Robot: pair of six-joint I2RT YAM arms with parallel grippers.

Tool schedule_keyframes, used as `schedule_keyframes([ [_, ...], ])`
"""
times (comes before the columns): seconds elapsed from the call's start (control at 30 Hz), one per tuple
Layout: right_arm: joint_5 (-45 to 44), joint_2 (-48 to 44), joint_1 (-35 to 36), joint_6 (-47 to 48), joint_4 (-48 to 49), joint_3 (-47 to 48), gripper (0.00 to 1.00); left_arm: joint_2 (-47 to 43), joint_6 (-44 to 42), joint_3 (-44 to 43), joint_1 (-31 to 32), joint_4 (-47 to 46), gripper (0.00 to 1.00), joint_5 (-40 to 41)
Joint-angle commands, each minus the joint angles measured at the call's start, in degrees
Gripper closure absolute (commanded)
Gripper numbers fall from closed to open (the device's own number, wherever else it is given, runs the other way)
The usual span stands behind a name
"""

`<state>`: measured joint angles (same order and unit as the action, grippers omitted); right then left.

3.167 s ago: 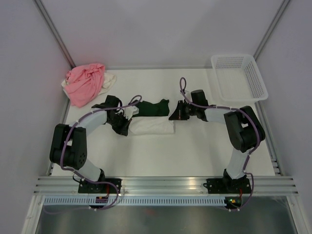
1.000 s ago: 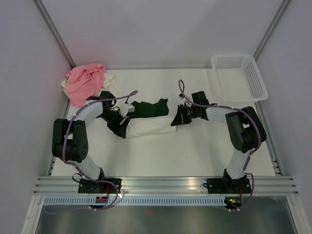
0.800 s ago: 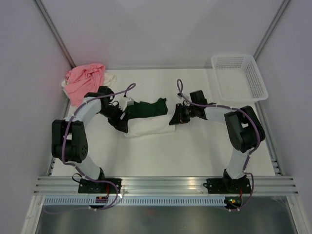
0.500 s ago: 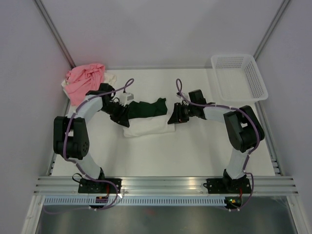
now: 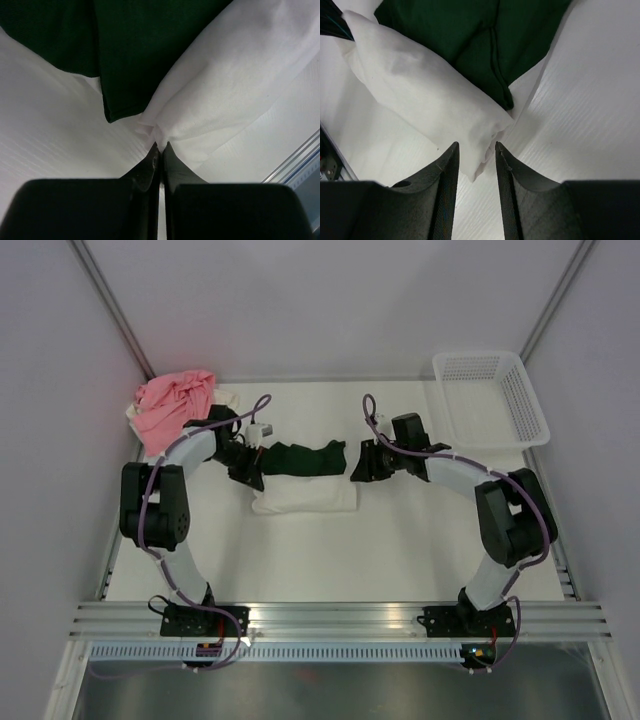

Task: Roll the t-shirts
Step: Roll the tshirt

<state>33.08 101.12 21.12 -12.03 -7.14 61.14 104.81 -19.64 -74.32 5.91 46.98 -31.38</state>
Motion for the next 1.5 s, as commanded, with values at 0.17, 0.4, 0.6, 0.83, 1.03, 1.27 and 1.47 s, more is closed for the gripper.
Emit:
schedule_keyframes([
  [0.17, -6.80, -2.60, 10.22, 9.39, 1.51, 6.43, 0.63, 3.29, 4.52, -3.11, -0.11, -1.72, 0.95, 3.78],
  [0.4, -7.68, 7.49, 15.17, 2.72, 6.61, 13.20, 0.66, 2.85, 4.26, -3.20, -0.11, -1.28, 0.85, 5.27],
  [0.6, -8.99, 11.81, 15.26, 2.27, 7.32, 15.05, 0.69, 2.76, 4.17, -3.63, 0.06, -1.19, 0.74, 6.24],
  [0.83, -11.63, 15.51, 15.26, 0.35, 5.11, 16.02, 0.71, 0.31, 2.94, -4.78, -0.02, -0.93, 0.46, 8.08],
  [1.03, -12.17, 18.05, 15.26, -3.08, 5.99, 18.31, 0.71, -10.04, -6.70, -5.39, -0.02, -0.58, 0.28, 4.23],
  [1.27, -10.58, 19.11, 14.82, -7.03, 6.70, 19.10, 0.71, -17.35, -17.27, 0.21, 12.59, -4.42, 0.20, 20.59],
  [1.47, -9.97, 18.76, 14.12, -7.48, 6.61, 18.40, 0.71, -20.18, -26.76, 14.73, 19.74, -17.34, 0.16, 32.24],
])
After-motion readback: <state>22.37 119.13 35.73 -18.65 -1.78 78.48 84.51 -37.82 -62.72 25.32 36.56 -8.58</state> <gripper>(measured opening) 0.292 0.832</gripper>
